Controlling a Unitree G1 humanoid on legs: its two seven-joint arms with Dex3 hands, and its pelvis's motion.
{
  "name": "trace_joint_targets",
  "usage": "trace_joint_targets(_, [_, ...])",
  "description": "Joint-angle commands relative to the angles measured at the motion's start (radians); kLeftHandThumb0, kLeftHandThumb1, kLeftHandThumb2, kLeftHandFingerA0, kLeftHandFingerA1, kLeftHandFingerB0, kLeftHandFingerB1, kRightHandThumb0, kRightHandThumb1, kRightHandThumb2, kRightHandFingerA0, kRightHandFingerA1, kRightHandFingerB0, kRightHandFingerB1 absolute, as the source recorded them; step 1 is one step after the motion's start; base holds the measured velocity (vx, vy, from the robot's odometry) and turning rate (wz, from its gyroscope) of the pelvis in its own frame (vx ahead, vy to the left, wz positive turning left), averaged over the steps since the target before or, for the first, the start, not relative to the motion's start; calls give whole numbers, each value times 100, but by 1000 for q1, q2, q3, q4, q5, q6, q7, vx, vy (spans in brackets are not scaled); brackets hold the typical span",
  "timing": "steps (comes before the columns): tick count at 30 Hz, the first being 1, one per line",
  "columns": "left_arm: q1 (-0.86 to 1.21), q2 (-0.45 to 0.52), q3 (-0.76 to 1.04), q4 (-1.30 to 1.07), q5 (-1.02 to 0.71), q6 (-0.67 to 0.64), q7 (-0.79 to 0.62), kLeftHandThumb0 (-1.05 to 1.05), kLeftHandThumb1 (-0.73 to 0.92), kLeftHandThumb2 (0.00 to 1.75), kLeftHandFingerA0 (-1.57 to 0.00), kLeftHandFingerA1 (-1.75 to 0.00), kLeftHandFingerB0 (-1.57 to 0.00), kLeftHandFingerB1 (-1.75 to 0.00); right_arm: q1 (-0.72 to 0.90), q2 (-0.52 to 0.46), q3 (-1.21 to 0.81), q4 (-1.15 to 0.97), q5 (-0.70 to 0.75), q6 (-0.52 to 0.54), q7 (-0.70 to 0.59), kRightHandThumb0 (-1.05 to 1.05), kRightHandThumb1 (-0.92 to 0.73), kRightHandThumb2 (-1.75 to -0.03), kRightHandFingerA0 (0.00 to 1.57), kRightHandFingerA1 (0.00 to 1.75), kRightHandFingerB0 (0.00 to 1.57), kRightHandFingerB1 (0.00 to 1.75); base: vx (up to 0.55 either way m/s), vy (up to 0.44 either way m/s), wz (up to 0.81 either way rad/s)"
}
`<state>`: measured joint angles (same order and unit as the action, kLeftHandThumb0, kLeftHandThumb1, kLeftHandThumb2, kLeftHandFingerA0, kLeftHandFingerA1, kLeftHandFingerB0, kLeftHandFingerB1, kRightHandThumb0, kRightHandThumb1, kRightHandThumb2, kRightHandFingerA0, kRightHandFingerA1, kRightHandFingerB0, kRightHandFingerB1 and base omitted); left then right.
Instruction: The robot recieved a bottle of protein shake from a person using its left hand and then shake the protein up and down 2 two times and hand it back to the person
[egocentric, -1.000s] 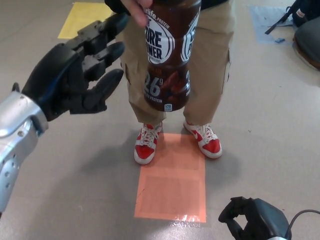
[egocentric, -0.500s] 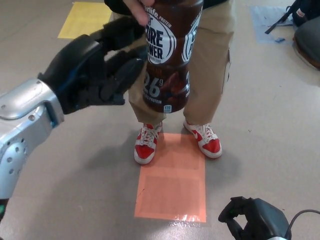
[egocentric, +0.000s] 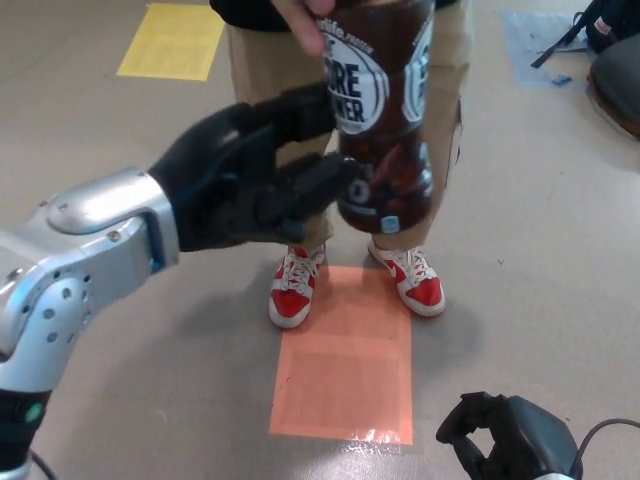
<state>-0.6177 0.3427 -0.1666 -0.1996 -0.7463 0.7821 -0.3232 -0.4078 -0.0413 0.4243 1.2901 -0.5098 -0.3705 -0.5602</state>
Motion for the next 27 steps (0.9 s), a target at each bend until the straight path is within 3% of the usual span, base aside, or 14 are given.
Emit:
trace_joint_targets(1, [-116, -61, -32, -24, -139, 435, 75, -83, 49, 86, 0, -14, 0, 0, -14, -28, -3, 22, -18, -36, -41, -46, -55, -114, 105, 110, 88, 83, 0, 0, 0])
trace_joint_targets(2, [-124, -70, -28, -18, -132, 445, 85, -82, 48, 85, 0, -14, 0, 0, -17, -28, -3, 22, -18, -34, -39, -47, -55, -114, 105, 110, 88, 83, 0, 0, 0])
trace_joint_targets(3, [-137, -85, -26, -3, -113, 455, 100, -81, 55, 58, 0, -22, 0, 0, -19, -27, -5, 22, -16, -34, -34, -48, -55, -114, 105, 109, 89, 83, 0, 0, 0])
trace_joint_targets(4, [-141, -90, -25, 5, -107, 457, 105, -79, 46, 84, 0, -13, 0, 0, -19, -27, -8, 22, -13, -38, -30, -47, -54, -113, 102, 105, 89, 83, 0, 0, 0])
trace_joint_targets(16, [-191, -140, 16, 99, -16, 442, 133, -79, 47, 84, 0, -14, 0, 0, -29, -29, -16, 22, -9, -49, -20, -50, -54, -115, 100, 109, 87, 85, 0, 0, 0])
trace_joint_targets(21, [-217, -132, 31, 148, 37, 412, 133, -80, 47, 84, 0, -11, 0, 0, -34, -24, -16, 27, -17, -44, -37, -48, -54, -115, 109, 112, 89, 86, 0, 0, 0])
trace_joint_targets(27, [-241, -143, 66, 233, 97, 356, 153, -79, 46, 83, 0, -2, 0, 0, -46, -14, -11, 32, -26, -28, -40, -47, -53, -117, 104, 104, 90, 87, 0, 0, 0])
